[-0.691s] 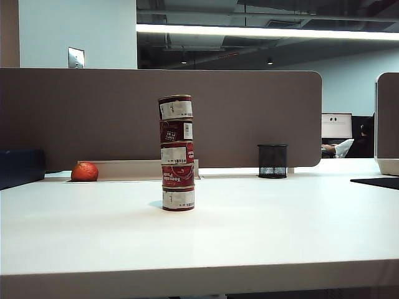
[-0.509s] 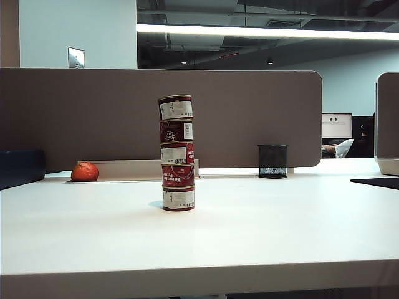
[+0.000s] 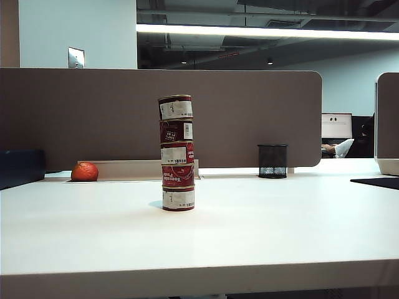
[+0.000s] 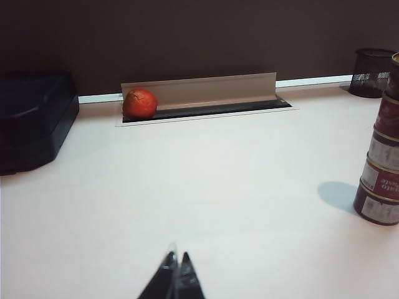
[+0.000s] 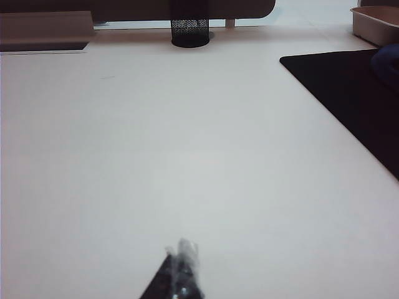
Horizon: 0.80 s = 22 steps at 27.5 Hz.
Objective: Take a can of tomato sauce from the stacked ones and place it on the table.
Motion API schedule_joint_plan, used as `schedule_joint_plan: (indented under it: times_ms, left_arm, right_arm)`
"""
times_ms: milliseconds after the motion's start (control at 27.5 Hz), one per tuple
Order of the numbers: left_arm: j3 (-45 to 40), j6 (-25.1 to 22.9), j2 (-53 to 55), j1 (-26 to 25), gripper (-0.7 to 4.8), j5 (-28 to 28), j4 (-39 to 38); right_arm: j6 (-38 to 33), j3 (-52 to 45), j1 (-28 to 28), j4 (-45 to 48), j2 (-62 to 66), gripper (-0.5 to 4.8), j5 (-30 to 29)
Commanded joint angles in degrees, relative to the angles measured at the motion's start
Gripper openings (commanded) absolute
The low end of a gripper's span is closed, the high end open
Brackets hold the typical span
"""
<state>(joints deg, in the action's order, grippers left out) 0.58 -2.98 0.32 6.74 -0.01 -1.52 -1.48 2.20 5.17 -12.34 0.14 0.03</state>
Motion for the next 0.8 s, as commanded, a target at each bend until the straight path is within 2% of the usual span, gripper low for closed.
schedule_joint_plan:
  times_ms: [36,254,364,800]
  left_arm:
    - [0.13,0.0,0.04,-0.04,-0.06,0.22,0.37]
    - [0.13,0.02,0.04,-0.04,-0.06,0.39,0.74]
    - [0.13,0.0,0.04,-0.04,-0.06,2.4,0.79]
    - [0.15,0.04,0.07,-0.04,-0.06,17.62,0.81]
  right_arm:
    - [-0.02,0.55,0.02,1.07,-0.04,-0.06,0.02]
    - [-0.02,2.51,0.02,1.03,-0.04,-0.06,0.02]
    - [0.0,4.04,0.0,1.05,-0.04,-0.05,0.07]
    - [-0.02,14.03,0.0,-0.22,0.5,-0.06,0.04]
